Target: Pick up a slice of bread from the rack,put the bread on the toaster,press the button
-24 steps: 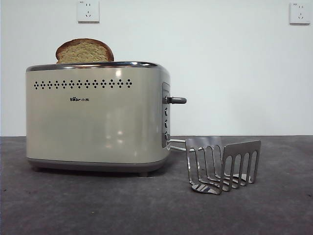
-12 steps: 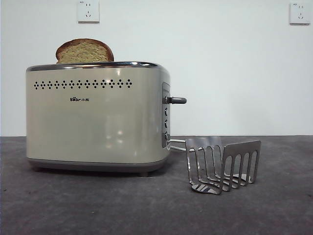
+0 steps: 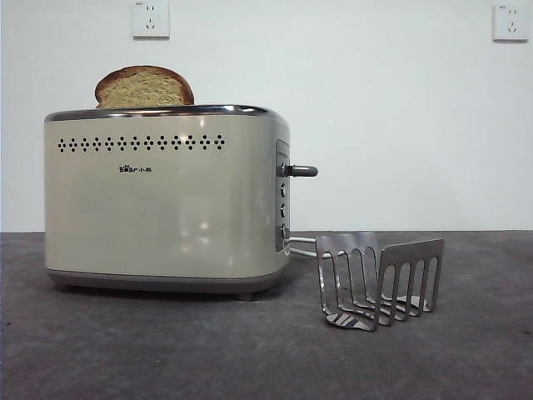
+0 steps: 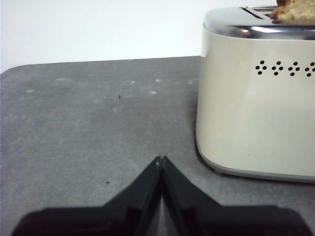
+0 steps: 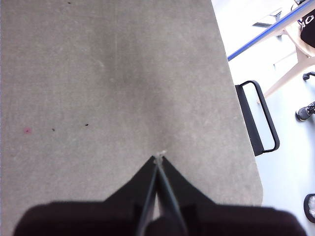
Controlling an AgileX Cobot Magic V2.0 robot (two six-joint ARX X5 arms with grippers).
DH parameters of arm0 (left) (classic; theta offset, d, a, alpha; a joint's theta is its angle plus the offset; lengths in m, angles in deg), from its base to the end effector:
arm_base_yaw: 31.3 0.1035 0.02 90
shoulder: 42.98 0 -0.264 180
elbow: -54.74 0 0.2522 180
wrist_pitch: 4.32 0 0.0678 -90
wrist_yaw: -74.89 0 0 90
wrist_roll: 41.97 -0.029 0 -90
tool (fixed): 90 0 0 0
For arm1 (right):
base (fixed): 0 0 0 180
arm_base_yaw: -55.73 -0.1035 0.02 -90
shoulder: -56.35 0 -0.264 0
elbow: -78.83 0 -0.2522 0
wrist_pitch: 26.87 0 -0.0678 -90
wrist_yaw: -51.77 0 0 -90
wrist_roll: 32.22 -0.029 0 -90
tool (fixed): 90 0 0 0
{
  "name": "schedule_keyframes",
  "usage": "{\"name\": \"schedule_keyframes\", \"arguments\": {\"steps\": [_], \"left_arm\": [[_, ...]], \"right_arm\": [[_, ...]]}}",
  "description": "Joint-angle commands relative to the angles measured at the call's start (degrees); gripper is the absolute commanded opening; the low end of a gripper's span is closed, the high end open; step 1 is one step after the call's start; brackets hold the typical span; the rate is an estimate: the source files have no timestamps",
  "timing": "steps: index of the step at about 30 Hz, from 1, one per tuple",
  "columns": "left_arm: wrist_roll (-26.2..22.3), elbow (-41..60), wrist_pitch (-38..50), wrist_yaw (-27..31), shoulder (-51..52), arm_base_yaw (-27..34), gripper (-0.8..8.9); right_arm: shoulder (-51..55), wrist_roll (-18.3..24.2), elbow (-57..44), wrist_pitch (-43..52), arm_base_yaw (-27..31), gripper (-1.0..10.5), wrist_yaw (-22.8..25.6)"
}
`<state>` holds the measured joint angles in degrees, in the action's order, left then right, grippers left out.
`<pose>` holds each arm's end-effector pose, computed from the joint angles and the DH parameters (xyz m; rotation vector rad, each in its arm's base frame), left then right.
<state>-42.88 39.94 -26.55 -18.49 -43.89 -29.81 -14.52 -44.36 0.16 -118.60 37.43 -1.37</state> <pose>0.0966 0.0008 0.1542 0.0097 0.1452 -0.0341 0.1902 0.0446 0.4010 -0.3029 0.9089 -0.3885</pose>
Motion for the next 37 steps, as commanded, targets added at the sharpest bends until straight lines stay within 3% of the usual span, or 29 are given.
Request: {"name": "schedule_keyframes", "arguments": {"steps": [1, 11, 19, 23, 26, 31, 37], "left_arm": [[-0.20, 0.61, 0.33, -0.02, -0.42, 0.20, -0.03], [-0.20, 0.61, 0.35, -0.02, -2.29, 0.20, -0.03], [-0.20, 0.61, 0.35, -0.04, -3.04, 0.20, -0.03], [-0.20, 0.61, 0.35, -0.02, -3.13, 0.20, -0.03], [-0.20, 0.61, 0.35, -0.02, -3.13, 0.20, -0.03], [-0.20, 0.61, 0.35, -0.02, -3.13, 0.20, -0.03], [-0.20, 0.61, 0.35, -0.02, -3.13, 0.20, -0.03]], "right_arm": [[-0.15, 0.24, -0.13, -1.16, -0.04, 0.0, 0.04], [1.90, 0.24, -0.13, -0.13, 0.46, 0.0, -0.63], [13.33, -0.02, -1.49, 2.14, 1.90, 0.0, -1.09], [20.94, -0.20, -8.37, 12.22, 4.98, 0.0, -2.82], [27.96, 0.26, -18.73, 26.32, 7.72, 0.0, -9.46], [40.46, 3.26, -41.27, 50.64, 11.13, 0.0, -26.97], [52.06, 7.89, -65.59, 70.71, 11.69, 0.0, -39.08]]}}
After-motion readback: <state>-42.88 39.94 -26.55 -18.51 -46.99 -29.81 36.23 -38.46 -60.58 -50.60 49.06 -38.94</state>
